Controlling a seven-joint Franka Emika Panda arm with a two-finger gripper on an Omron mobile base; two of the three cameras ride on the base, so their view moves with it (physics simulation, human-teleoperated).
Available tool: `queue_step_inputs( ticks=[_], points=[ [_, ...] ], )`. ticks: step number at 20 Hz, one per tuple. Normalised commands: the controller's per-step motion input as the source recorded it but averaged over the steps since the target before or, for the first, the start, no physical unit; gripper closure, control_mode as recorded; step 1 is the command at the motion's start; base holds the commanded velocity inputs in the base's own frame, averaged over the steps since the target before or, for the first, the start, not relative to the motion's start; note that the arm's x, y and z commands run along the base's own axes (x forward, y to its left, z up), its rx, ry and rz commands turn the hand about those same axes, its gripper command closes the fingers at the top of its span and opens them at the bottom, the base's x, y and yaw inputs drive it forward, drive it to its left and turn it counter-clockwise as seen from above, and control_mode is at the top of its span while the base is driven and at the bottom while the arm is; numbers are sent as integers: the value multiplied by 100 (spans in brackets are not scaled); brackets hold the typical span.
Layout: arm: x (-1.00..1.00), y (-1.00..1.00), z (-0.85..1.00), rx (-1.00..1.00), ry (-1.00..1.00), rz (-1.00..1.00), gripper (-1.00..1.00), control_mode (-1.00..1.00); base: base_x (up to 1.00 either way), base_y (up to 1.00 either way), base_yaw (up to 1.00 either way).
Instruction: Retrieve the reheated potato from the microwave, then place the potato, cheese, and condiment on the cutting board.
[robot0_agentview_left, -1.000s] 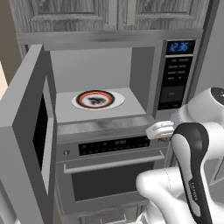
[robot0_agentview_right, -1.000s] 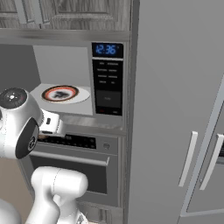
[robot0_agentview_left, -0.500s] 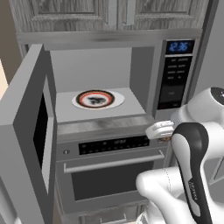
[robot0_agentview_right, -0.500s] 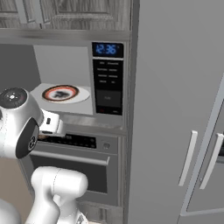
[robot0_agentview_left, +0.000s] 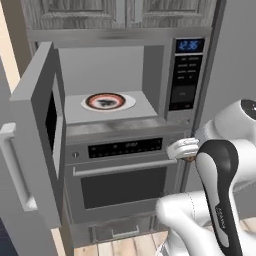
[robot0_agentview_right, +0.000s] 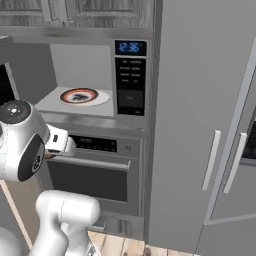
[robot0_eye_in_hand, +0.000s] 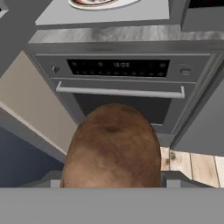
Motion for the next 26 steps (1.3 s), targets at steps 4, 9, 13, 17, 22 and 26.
queue_step_inputs(
  ticks=[4, 9, 13, 17, 22, 26],
  points=[
    [0, 0, 0, 0, 0, 0, 100, 100, -62, -3, -1],
    [0, 0, 0, 0, 0, 0, 100, 100, -23, 0, -63],
    [0, 0, 0, 0, 0, 0, 100, 100, 0, 4, -99],
    [0, 0, 0, 0, 0, 0, 100, 100, 0, 3, -100],
    [0, 0, 0, 0, 0, 0, 100, 100, 2, 3, -98],
    [0, 0, 0, 0, 0, 0, 100, 100, 43, 0, -52]
  ],
)
